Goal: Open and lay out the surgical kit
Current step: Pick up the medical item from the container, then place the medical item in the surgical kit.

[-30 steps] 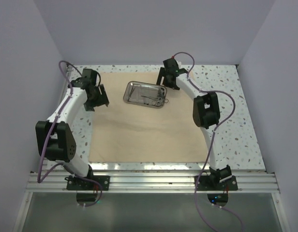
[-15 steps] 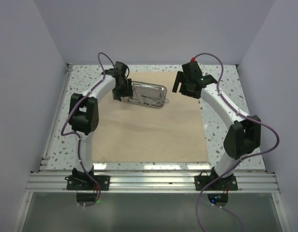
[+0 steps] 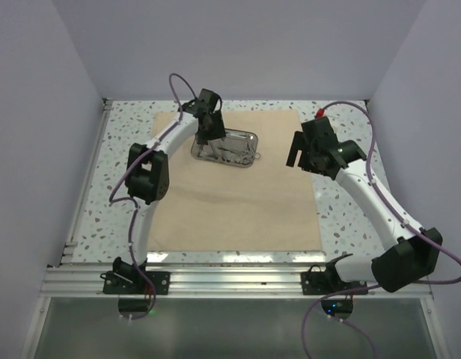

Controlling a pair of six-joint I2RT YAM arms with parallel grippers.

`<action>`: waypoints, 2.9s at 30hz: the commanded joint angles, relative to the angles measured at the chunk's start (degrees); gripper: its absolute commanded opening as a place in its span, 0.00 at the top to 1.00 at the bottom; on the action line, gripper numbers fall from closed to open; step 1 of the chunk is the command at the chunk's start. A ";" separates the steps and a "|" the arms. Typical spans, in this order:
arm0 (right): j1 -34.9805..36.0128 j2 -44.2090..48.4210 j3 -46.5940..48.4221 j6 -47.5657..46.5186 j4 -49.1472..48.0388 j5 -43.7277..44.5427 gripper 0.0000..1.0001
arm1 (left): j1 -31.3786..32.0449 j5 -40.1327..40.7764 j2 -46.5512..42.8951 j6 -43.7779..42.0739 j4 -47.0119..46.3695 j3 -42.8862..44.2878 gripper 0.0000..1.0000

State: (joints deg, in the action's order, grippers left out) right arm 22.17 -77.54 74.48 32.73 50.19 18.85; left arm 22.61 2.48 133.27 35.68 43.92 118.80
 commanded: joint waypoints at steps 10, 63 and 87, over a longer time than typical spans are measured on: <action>0.15 3.44 -2.84 -0.04 2.63 1.54 0.14 | 0.77 9.38 8.74 5.72 0.37 9.33 0.40; 0.06 0.54 -0.38 0.23 0.34 0.05 0.17 | 1.82 1.82 -40.30 -4.83 -22.21 -65.97 1.00; 0.06 0.99 -3.47 0.84 -1.15 0.48 0.17 | 6.39 6.22 -48.73 -2.55 6.08 -52.20 1.00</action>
State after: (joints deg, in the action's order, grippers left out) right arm 22.17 -76.14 69.82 32.58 51.24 19.79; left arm 28.97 6.02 83.85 34.63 46.94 57.91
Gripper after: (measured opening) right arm 0.832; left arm 0.034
